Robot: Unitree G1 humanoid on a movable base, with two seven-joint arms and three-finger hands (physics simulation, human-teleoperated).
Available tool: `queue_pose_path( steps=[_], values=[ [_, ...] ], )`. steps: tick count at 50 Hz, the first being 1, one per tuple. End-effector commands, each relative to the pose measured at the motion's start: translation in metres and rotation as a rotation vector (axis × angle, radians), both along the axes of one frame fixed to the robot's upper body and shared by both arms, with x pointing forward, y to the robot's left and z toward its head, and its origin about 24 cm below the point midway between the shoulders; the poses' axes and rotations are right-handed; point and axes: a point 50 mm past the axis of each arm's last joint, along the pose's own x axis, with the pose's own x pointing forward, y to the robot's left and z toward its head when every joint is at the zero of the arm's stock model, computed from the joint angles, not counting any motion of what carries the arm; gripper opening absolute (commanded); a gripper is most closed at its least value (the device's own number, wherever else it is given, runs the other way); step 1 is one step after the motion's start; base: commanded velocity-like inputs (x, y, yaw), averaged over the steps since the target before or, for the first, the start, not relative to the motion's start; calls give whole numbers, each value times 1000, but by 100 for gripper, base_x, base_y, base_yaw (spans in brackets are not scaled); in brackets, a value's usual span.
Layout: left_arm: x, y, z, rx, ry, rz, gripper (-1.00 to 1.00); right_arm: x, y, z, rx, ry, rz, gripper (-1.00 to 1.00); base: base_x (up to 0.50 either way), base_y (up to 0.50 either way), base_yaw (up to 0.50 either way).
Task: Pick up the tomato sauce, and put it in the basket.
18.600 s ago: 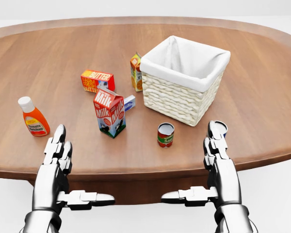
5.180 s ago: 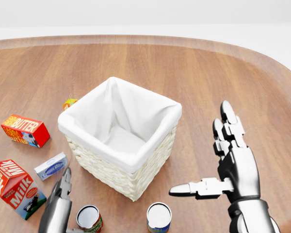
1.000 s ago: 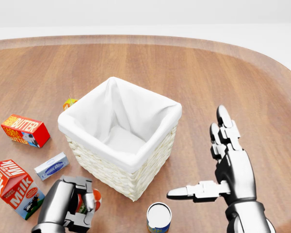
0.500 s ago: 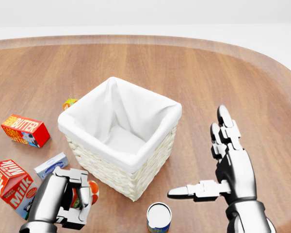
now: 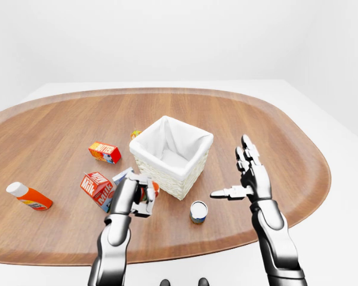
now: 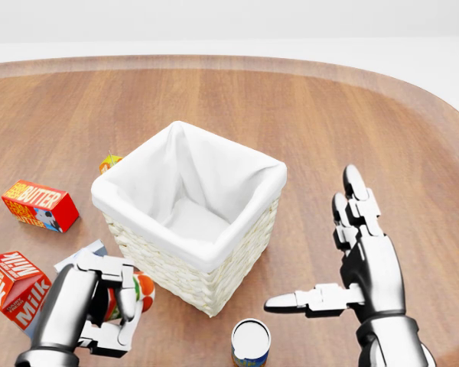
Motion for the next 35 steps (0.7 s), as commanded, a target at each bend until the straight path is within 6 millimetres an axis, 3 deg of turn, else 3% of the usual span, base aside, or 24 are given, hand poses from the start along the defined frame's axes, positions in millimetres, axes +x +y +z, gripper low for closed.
queue_pose_path(
  steps=[1, 35],
  values=[
    [-3, 2, 14, 1, -60, 6, -100, 1, 0, -1, -1, 3, 0, 100, 0, 0, 0],
    [-12, -1, 51, 19, -186, -52, -100, 0, 0, 1, -2, -3, -1, 100, 0, 0, 0]
  ],
)
